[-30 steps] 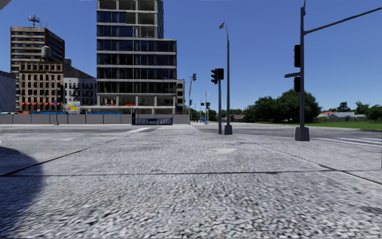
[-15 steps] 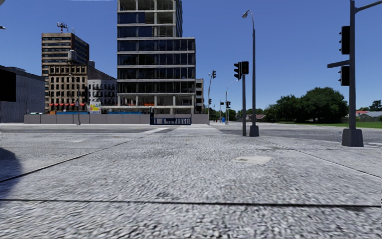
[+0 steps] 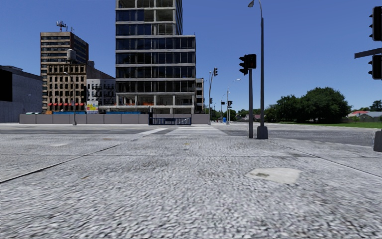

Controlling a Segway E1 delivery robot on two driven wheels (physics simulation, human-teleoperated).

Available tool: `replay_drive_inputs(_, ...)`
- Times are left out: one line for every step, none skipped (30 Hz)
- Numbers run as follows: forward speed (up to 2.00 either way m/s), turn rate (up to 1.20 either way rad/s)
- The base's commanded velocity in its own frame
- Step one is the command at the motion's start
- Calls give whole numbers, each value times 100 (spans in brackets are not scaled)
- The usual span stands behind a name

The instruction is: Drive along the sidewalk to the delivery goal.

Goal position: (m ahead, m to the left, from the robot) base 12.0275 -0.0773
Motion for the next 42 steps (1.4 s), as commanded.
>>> replay_drive_inputs(200,0)
replay_drive_inputs(200,0)
replay_drive_inputs(200,0)
replay_drive_inputs(200,0)
replay_drive_inputs(200,0)
replay_drive_inputs(200,0)
replay_drive_inputs(200,0)
replay_drive_inputs(200,0)
replay_drive_inputs(200,0)
replay_drive_inputs(200,0)
replay_drive_inputs(200,0)
replay_drive_inputs(200,0)
replay_drive_inputs(200,0)
replay_drive_inputs(200,0)
replay_drive_inputs(200,0)
replay_drive_inputs(200,0)
replay_drive_inputs(200,0)
replay_drive_inputs(200,0)
replay_drive_inputs(200,0)
replay_drive_inputs(200,0)
replay_drive_inputs(200,0)
replay_drive_inputs(200,0)
replay_drive_inputs(200,0)
replay_drive_inputs(200,0)
replay_drive_inputs(200,0)
replay_drive_inputs(200,0)
replay_drive_inputs(200,0)
replay_drive_inputs(200,0)
replay_drive_inputs(200,0)
replay_drive_inputs(200,0)
replay_drive_inputs(200,0)
replay_drive_inputs(200,0)
replay_drive_inputs(200,0)
replay_drive_inputs(200,0)
replay_drive_inputs(200,0)
replay_drive_inputs(200,0)
replay_drive_inputs(200,0)
replay_drive_inputs(200,0)
replay_drive_inputs(200,0)
replay_drive_inputs(200,0)
replay_drive_inputs(200,0)
replay_drive_inputs(200,0)
